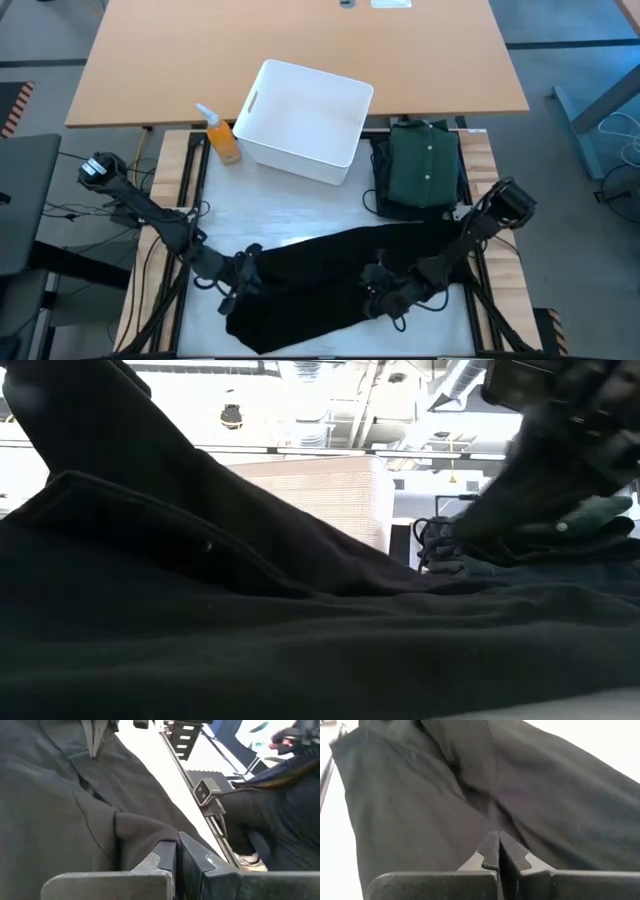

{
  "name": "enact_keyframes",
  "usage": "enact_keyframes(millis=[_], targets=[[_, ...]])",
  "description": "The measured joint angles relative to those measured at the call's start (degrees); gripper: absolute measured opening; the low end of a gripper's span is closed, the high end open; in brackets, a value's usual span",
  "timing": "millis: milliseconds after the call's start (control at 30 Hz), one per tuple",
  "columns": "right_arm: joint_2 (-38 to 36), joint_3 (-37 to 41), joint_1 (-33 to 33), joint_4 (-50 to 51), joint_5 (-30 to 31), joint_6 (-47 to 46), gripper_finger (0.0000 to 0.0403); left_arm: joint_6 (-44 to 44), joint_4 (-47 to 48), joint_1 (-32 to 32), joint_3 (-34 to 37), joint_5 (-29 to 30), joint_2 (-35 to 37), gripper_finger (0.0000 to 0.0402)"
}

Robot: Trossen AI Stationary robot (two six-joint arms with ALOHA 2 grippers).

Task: Fold laundry
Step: Fold the black shirt

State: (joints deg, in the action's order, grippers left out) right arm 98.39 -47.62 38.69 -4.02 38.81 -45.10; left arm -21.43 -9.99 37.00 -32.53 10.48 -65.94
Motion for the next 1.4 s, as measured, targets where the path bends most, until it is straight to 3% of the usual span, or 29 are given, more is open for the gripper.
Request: enact_keyframes(millis=[233, 467, 567, 700, 800, 1067, 1133, 1300, 1400], targets=[[0.3, -0.1, -1.4, -9.5, 0.0, 5.7, 0.0021, -3.2, 0.2, 0.4, 0.0, 2.1, -1.9, 0.0000], [0.3, -0.1, -3.5, -18.5, 0.0, 23.6, 0.0031, 1.0, -5.6, -2.8, 0.0, 24.7, -0.2, 0.0000], [0.3, -0.1, -4.8, -19.3, 0.0, 30.1, 0.0052, 6.0, -9.4, -4.8, 0.0, 24.6, 2.0, 0.0000], [0.3, -0.5, -6.6, -19.0, -0.1, 32.1, 0.0087, 7.2, -10.1, -6.6, 0.0, 23.7, 4.5, 0.0000], [0.3, -1.4, -7.8, -19.2, -5.0, 34.1, 0.0124, 6.5, -8.4, -7.1, 0.0, 23.4, 4.9, 0.0000], [10.6, -9.2, -7.8, -19.0, -10.0, 50.7, 0.0212, 2.9, -6.5, -7.9, 0.0, 23.3, 4.9, 0.0000], [14.1, -12.9, -7.4, -18.9, -6.7, 55.1, 0.0220, 2.1, -6.5, -7.9, 0.0, 23.2, 4.9, 0.0000], [20.2, -22.1, -6.1, -15.9, 8.7, 64.4, 0.0223, 1.6, -5.9, -7.9, 0.0, 23.1, 4.9, 0.0000], [23.3, -26.5, -6.0, -11.2, 10.6, 65.1, 0.0223, 1.5, -6.0, -7.9, 0.0, 23.1, 4.9, 0.0000]])
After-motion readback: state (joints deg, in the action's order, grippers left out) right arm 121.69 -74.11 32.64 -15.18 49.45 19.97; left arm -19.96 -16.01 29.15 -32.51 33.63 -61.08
